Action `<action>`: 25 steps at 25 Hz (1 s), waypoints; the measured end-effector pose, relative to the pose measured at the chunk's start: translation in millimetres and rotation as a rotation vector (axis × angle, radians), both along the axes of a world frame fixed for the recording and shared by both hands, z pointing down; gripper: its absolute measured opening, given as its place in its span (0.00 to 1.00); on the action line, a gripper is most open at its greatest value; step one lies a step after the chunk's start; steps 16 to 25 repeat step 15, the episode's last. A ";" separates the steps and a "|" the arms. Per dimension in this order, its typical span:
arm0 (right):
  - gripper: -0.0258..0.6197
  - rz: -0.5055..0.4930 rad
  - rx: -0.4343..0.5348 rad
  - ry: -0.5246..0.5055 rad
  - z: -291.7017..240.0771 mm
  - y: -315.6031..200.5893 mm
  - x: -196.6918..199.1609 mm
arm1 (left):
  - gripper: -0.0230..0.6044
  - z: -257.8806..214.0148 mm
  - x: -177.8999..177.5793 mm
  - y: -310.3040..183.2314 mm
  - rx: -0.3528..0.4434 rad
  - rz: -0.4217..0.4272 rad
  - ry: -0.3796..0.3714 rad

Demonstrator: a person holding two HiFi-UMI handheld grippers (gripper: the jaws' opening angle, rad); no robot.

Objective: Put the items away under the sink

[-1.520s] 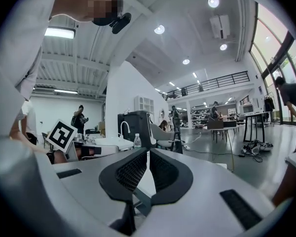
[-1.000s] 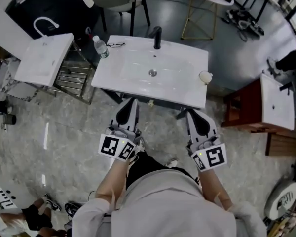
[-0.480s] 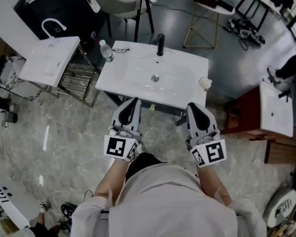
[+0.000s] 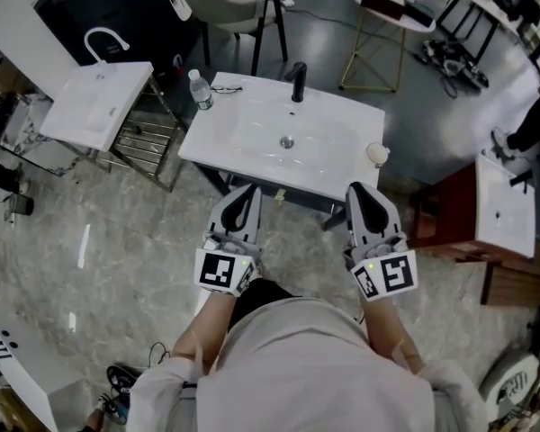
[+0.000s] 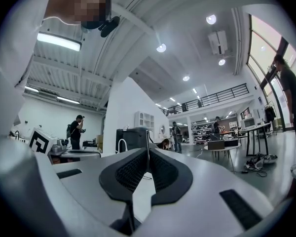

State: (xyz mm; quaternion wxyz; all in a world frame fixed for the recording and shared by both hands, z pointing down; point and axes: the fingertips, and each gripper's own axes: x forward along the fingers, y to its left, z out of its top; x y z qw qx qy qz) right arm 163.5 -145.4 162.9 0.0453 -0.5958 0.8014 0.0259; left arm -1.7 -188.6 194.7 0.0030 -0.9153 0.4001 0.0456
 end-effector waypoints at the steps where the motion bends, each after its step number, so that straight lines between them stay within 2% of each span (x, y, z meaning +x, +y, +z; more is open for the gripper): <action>1: 0.10 -0.001 0.000 0.001 0.1 1.2 0.1 | 0.04 1.4 -1.0 1.0 -0.002 -0.002 -0.004; 25: 0.10 0.040 -0.021 0.008 10.8 4.5 -0.1 | 0.04 15.7 1.1 -9.6 -0.025 0.015 -0.038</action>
